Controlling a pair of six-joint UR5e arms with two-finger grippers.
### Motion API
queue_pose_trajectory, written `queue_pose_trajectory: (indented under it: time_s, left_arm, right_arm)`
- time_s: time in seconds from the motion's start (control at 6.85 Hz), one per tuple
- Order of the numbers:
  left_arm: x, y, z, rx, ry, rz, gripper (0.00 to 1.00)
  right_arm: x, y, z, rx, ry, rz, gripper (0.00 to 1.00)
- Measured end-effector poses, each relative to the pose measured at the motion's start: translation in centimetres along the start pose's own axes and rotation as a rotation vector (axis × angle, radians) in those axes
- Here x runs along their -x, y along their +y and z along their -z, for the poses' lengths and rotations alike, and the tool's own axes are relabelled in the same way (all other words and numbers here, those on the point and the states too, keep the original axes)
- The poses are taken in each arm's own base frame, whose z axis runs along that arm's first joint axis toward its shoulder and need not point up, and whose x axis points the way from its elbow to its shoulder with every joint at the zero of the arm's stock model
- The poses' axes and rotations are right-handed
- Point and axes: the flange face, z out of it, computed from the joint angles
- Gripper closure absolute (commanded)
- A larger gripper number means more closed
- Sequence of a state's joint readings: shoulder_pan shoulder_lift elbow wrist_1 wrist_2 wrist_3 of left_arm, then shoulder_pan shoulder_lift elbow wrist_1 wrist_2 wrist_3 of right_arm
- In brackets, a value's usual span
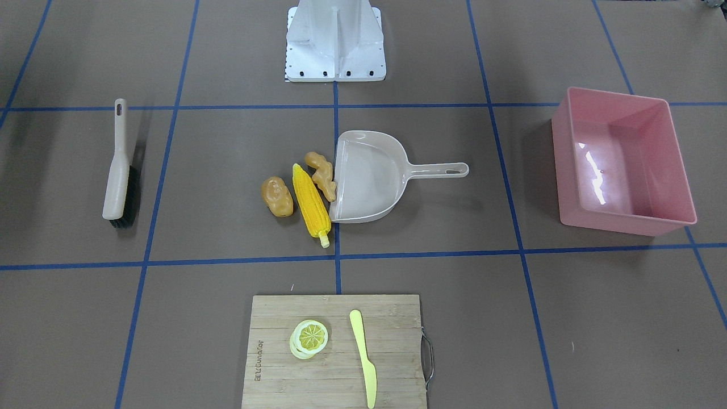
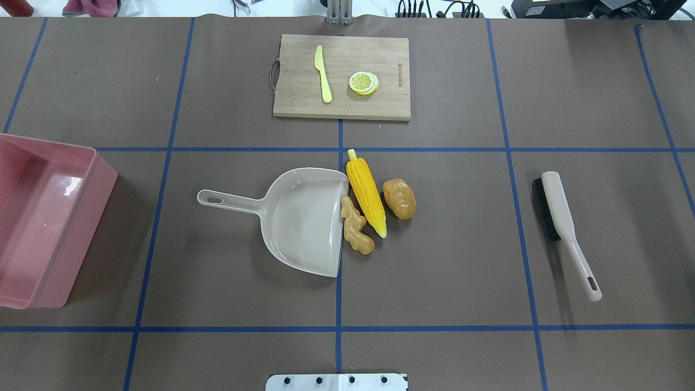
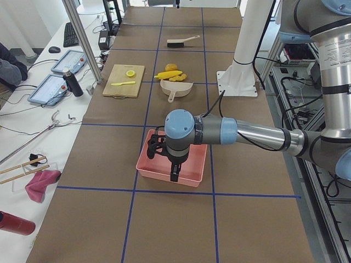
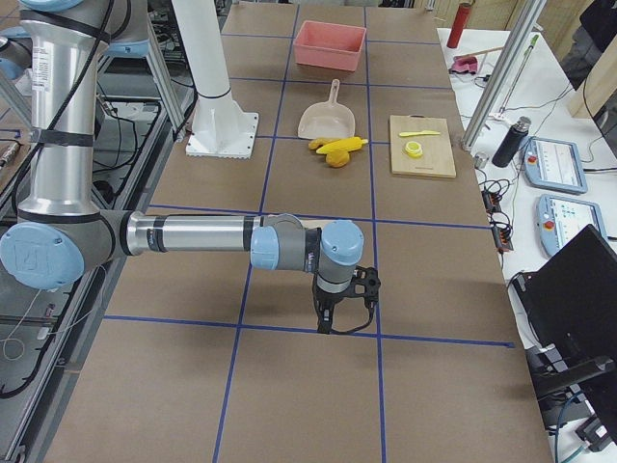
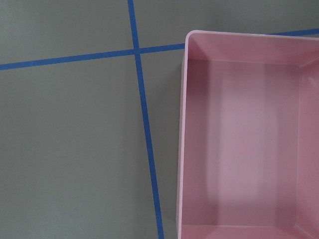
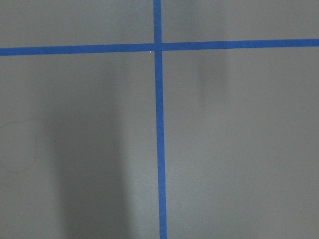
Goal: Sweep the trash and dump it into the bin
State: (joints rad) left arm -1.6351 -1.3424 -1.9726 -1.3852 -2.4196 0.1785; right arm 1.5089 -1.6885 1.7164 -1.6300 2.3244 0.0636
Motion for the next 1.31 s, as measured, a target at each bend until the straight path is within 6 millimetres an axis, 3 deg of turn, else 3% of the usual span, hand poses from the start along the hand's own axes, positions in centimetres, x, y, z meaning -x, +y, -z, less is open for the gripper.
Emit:
queue_pose_trajectory:
  time_s: [0.29,1.02,1.17,1.31]
  left_arm:
    - [0.6,0.1,-0.5,0.009,0.0,0.012,0.01]
    - [2.0,0.4,-0.7,0.011,0.001,0.046,0.01]
    - [2.1,0.5,-0.6,0.009,0.0,0.049,0.01]
    - [2.1,0.6,-0.6,0.009,0.0,0.05,0.01]
  right_arm:
    - [0.1,-0.5,0.1,-0.005,0.001,0.005,0.0]
    - [2.9,-2.8,2.7,-0.06,-0.025,0.044,0.0]
    - [4.7,-2.9,4.0,-0.083,-0.035,0.048,0.0]
    - [8.1,-2.8,5.4,-0.104,-0.048,0.022,0.0]
